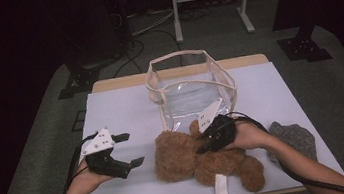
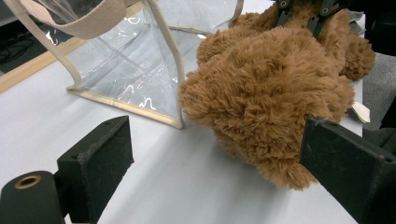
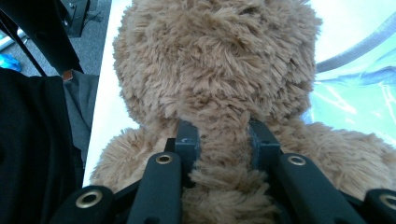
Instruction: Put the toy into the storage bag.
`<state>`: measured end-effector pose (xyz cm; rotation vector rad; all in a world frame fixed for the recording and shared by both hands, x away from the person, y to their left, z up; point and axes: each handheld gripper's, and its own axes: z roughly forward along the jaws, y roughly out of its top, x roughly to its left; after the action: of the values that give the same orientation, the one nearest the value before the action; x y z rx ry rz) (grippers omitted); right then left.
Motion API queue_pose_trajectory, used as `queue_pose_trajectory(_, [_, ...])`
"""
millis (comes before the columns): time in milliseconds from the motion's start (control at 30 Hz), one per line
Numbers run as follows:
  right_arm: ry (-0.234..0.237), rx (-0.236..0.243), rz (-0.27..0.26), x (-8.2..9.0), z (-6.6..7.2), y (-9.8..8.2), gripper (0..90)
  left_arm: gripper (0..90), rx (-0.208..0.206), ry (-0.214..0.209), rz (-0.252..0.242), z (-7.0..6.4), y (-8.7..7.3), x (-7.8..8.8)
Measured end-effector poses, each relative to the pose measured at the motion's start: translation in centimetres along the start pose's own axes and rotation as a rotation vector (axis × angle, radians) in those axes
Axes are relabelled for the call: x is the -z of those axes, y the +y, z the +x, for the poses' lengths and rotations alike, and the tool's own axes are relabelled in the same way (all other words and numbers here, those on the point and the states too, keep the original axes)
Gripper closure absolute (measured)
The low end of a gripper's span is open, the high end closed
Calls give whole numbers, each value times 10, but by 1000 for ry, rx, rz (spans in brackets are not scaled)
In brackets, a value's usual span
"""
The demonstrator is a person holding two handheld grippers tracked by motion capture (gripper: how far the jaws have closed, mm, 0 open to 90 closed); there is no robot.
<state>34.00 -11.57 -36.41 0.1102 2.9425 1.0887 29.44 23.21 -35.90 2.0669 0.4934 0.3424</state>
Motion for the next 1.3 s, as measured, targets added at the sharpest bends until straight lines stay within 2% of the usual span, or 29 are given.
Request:
queue_pose_trajectory(200, [-3,-16,-16,1,0,-1,703,85,0,0,-1,1,-1,0])
queue_pose_trajectory(500, [5,-10,-21,1,0,-1,704,85,-1,-5,3,0,-1,-1])
queue_pose_trajectory(900, [9,-20,-54,6,0,-2,721,86,5,-1,2,2,-3,0])
queue_pose_trajectory(1067, [13,-30,-74,11,1,-3,727,86,8,2,-2,2,-3,1])
queue_pose_trajectory(1167, [16,-30,-66,14,2,-2,727,86,7,4,-1,2,-3,1])
queue_pose_trajectory(1300, [14,-32,-90,19,3,-2,728,86,13,5,-1,3,-4,2])
